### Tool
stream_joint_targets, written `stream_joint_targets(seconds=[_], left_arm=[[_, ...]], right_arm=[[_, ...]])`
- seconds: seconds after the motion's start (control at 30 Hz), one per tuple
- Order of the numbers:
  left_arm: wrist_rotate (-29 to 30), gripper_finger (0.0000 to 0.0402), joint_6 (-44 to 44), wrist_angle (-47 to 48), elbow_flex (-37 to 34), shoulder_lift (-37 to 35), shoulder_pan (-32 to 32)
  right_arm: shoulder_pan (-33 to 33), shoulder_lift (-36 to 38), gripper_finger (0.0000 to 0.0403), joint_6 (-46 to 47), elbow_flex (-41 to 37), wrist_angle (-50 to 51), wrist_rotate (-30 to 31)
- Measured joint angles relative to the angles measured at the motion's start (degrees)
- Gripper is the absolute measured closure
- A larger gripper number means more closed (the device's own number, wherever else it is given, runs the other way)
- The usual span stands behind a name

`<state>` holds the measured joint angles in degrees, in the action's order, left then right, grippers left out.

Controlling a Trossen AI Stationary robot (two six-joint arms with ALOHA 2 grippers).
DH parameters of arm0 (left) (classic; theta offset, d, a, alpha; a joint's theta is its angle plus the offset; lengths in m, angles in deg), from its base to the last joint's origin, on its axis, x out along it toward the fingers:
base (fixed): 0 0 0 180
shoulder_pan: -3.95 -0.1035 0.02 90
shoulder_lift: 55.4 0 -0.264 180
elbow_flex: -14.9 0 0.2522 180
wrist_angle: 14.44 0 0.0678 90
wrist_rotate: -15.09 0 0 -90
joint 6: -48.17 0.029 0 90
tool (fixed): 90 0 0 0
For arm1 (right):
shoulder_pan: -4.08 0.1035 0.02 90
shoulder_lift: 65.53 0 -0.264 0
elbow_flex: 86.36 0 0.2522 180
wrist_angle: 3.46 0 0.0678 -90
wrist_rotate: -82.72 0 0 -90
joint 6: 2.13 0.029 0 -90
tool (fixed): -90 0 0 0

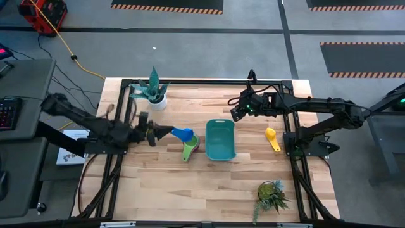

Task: Nest measuring cups in basket
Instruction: Stack the blue measuring cup on top of the green measuring cup

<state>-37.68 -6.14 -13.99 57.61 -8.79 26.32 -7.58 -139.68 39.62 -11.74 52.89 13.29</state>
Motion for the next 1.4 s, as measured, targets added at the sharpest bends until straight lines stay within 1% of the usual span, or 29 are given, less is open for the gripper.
stream_joint_targets(seconds=[0.1, 0.13, 0.23, 0.3, 0.4, 0.43, 0.47, 0.57, 0.67, 0.8, 0.93, 1.0, 1.1, 1.4], left_arm=[[16.62, 0.0401, -6.50, -4.99, -1.87, 3.02, 8.35], [21.25, 0.0401, -8.68, -5.10, -1.98, 4.26, 10.62], [32.73, 0.0401, -16.17, -5.91, -2.05, 9.31, 15.80], [39.78, 0.0401, -21.61, -8.16, -1.99, 13.28, 17.80], [48.52, 0.0402, -29.24, -10.96, -2.01, 19.48, 19.72], [51.03, 0.0402, -31.91, -12.83, -1.98, 21.70, 20.03], [52.30, 0.0402, -34.17, -14.98, -1.97, 24.19, 20.27], [52.74, 0.0402, -37.63, -19.94, -0.51, 30.94, 19.68], [52.80, 0.0402, -41.38, -24.13, 3.65, 37.66, 18.31], [52.81, 0.0402, -40.27, -24.48, 8.95, 43.12, 18.21], [52.81, 0.0402, -40.12, -24.00, 9.25, 45.50, 18.90], [52.85, 0.0401, -40.44, -23.88, 8.12, 46.16, 18.94], [52.82, 0.0401, -43.21, -23.63, 6.34, 47.38, 18.07], [52.83, 0.0401, -45.11, -23.43, 3.68, 48.37, 17.99]], right_arm=[[0.02, -0.01, 0.0179, -1.23, 0.00, -0.05, -0.21], [0.02, -0.02, 0.0179, -1.70, 0.00, -0.11, -0.23], [0.02, -0.02, 0.0179, -2.85, 0.00, -0.16, -0.16], [0.00, -0.02, 0.0179, -3.23, 0.00, -0.30, -0.14], [0.01, -0.01, 0.0179, -3.23, 0.00, -0.44, -0.16], [0.01, -0.02, 0.0179, -3.23, 0.00, -0.43, -0.18], [0.01, -0.02, 0.0179, -3.24, 0.00, -0.43, -0.24], [0.01, -0.02, 0.0179, -4.07, 0.00, -0.42, -0.85], [0.00, -0.02, 0.0179, -5.63, 0.00, -0.44, -2.41], [0.00, -0.01, 0.0179, -5.66, 0.00, -0.44, -4.47], [0.02, -0.01, 0.0179, -3.30, 0.00, -0.42, -4.71], [0.04, -0.02, 0.0179, -2.74, 0.00, -0.42, -4.73], [0.04, -0.01, 0.0179, -1.74, 0.00, -0.42, -4.88], [0.04, -0.02, 0.0179, 0.79, 0.00, -0.42, -5.42]])
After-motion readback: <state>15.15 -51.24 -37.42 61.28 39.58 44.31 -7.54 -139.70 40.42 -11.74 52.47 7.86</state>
